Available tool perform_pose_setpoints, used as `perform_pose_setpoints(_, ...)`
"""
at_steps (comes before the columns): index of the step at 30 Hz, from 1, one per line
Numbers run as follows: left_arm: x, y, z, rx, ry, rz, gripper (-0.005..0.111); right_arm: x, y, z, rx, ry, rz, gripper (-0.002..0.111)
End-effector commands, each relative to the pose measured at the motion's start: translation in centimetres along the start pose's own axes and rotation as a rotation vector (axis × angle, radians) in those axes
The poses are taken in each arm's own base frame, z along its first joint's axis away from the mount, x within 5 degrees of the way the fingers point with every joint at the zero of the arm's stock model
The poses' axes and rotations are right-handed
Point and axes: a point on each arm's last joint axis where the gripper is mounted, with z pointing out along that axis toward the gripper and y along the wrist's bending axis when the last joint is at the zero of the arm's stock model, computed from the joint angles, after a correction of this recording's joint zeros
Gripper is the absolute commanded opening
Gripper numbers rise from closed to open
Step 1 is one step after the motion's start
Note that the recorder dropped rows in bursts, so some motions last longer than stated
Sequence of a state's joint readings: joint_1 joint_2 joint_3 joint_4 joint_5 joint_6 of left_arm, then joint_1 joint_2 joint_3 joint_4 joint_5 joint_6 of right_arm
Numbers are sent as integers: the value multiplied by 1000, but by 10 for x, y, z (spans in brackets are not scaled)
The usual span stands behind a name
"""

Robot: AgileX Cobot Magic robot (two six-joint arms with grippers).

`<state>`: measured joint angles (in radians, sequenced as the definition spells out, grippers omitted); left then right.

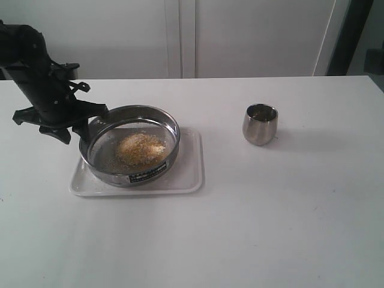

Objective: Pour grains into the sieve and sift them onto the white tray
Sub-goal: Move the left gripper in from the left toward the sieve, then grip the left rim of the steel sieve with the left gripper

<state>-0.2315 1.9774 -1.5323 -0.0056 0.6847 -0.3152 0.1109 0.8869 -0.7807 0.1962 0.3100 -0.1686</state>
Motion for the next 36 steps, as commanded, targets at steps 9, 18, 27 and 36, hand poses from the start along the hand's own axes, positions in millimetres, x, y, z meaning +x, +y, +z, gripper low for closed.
perform_pose_setpoints(9,0,-1,27,5,30,-15,48,1,-1,-1,5,-6,-17,0)
perform_pose_setpoints(18,2,-1,38,15,52,-31,40,1,-1,-1,5,-6,-17,0)
perform_pose_setpoints(27,1,-2,38,21,48,-37,0,1,-1,-1,5,-6,-17,0)
perform_pose_setpoints(36,-4,-5,-3,60,-36,-75,0,1,-1,-1,5,-6,-17,0)
